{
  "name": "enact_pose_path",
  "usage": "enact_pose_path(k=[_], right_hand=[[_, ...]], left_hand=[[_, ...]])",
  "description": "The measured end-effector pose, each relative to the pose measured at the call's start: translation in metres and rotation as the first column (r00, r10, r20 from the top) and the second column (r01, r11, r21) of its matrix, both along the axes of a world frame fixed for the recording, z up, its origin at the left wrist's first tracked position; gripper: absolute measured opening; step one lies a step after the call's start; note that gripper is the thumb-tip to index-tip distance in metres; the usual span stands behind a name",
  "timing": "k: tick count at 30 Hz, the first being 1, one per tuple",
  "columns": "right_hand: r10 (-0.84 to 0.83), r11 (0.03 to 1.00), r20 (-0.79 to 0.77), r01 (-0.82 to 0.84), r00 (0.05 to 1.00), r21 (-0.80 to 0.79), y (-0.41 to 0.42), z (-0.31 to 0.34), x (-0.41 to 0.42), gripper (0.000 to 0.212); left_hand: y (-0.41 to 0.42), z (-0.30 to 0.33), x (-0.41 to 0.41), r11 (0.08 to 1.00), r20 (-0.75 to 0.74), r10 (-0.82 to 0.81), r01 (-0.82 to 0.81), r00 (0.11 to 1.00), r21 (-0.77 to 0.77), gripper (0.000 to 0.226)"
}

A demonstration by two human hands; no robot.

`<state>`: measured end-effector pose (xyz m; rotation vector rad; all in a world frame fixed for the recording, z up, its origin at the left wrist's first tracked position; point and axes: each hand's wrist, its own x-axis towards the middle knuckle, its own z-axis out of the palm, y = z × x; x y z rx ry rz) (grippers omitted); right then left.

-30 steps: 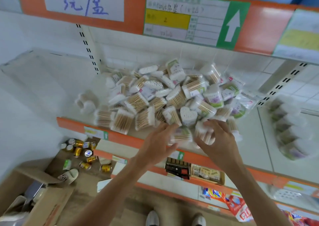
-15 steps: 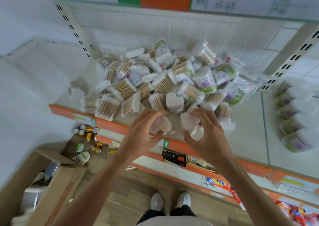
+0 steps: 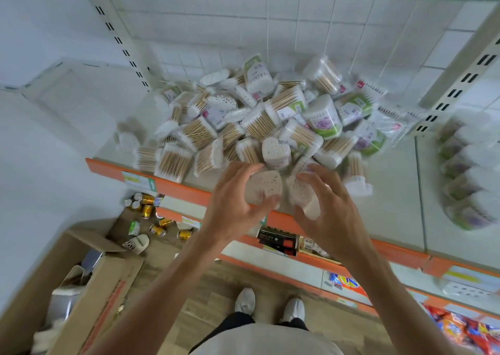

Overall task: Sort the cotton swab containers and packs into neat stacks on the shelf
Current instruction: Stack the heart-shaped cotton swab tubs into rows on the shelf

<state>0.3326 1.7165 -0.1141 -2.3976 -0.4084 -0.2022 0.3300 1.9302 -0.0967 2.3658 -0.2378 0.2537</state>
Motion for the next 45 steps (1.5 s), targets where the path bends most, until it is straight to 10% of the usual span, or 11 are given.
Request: enact_pose_path(k=[21, 45], right_hand=[[-0.512, 0.829, -0.160, 0.534, 0.844, 0.166, -0.001, 0.029, -0.062, 0.066], [-0.513, 0.846, -0.114, 0.524, 0.851, 0.102, -0.342, 0.038, -0.131, 0.067]], left_hand=[[-0.024, -0.023, 0.024, 0.840, -0.045, -0.480, 0.444, 0.876, -0.312, 0.076], [-0.276, 0.021, -0.069, 0.792, -0.140, -0.569, 0.494, 0.810, -0.359, 0.068]])
